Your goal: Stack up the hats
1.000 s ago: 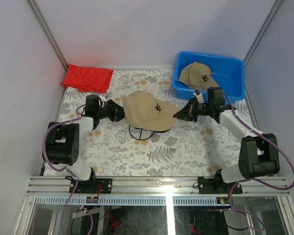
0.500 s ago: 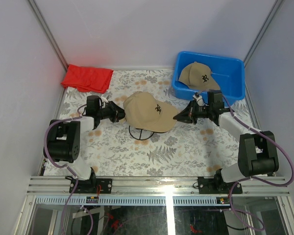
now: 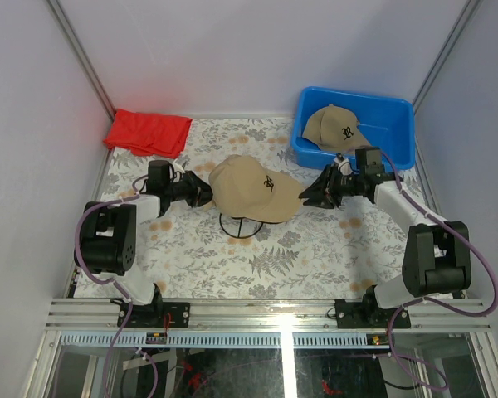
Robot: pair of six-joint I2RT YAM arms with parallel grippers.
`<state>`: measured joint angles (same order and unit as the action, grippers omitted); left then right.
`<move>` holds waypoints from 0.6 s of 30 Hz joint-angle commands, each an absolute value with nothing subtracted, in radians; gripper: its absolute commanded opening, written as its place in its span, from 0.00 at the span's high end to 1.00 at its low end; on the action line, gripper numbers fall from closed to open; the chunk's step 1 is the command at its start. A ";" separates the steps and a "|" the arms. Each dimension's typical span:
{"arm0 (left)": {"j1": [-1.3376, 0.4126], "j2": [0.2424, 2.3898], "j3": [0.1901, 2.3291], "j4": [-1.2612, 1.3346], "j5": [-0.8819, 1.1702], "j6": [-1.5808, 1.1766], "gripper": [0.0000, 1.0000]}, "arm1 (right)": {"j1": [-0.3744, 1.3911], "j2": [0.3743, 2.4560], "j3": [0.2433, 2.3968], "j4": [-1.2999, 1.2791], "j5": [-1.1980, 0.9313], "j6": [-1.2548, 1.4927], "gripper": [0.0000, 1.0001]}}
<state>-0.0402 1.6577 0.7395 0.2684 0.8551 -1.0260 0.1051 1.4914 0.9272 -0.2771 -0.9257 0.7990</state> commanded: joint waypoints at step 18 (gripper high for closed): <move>-0.036 1.581 0.774 0.294 0.835 -1.161 0.44 | 0.095 1.624 1.639 -0.667 -0.320 0.488 0.28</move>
<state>-0.0402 1.6283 0.7555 0.2123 0.8291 -1.0874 0.0978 1.5581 1.5364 -0.6178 -0.4862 0.5552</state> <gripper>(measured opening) 0.549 0.637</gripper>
